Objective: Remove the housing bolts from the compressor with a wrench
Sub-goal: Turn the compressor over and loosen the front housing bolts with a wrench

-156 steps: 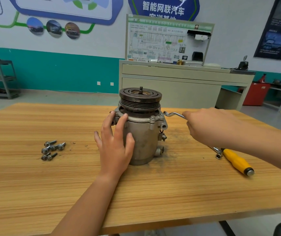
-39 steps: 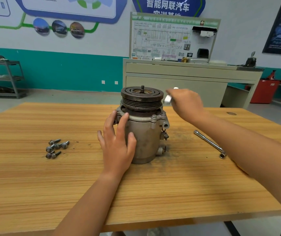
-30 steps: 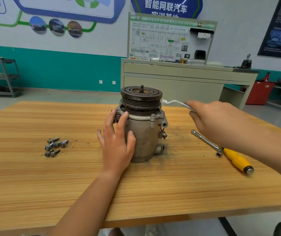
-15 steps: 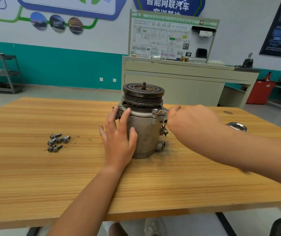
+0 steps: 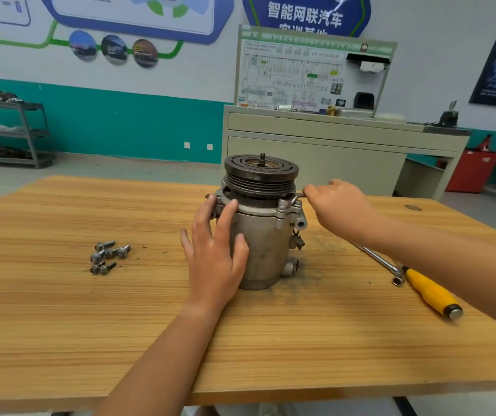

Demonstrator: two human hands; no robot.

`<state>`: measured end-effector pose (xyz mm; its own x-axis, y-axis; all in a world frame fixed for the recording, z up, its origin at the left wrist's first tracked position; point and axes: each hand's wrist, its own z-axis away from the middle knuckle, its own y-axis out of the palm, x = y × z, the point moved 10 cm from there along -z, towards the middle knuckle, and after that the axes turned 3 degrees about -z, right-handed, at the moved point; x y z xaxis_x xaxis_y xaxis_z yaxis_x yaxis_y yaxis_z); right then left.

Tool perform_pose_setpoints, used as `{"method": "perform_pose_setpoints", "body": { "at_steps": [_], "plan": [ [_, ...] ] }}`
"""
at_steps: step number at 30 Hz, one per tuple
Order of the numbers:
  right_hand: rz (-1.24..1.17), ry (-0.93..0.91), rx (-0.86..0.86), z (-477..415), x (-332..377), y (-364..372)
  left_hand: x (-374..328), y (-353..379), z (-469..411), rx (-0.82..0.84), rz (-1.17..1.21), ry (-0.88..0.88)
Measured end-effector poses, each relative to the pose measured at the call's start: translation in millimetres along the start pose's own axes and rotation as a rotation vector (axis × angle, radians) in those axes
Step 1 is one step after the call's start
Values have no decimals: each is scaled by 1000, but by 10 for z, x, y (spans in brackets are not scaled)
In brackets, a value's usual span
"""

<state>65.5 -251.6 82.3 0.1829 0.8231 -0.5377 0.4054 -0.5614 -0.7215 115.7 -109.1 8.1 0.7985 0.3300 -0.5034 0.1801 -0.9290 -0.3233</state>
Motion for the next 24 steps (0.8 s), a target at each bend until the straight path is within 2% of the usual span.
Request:
{"method": "perform_pose_setpoints", "body": {
  "at_steps": [1, 4, 11, 14, 20, 24],
  "plan": [
    [-29, 0, -72, -9, -37, -62, -4, -6, -4, -3, 3, 1],
    [-83, 38, -86, 67, -142, -81, -16, -13, -21, -7, 19, -1],
    [-317, 22, -256, 590, -268, -390, -75, -60, -64, -6, 82, 3],
    [-404, 84, -214, 683, -291, -448, -140, -82, -109, 21, 64, 49],
    [-315, 181, 40, 707, -309, -301, -127, -106, -162, 15, -102, 61],
    [-333, 206, 74, 735, -329, -329, -165, -117, -136, -20, -124, 49]
  ]
}}
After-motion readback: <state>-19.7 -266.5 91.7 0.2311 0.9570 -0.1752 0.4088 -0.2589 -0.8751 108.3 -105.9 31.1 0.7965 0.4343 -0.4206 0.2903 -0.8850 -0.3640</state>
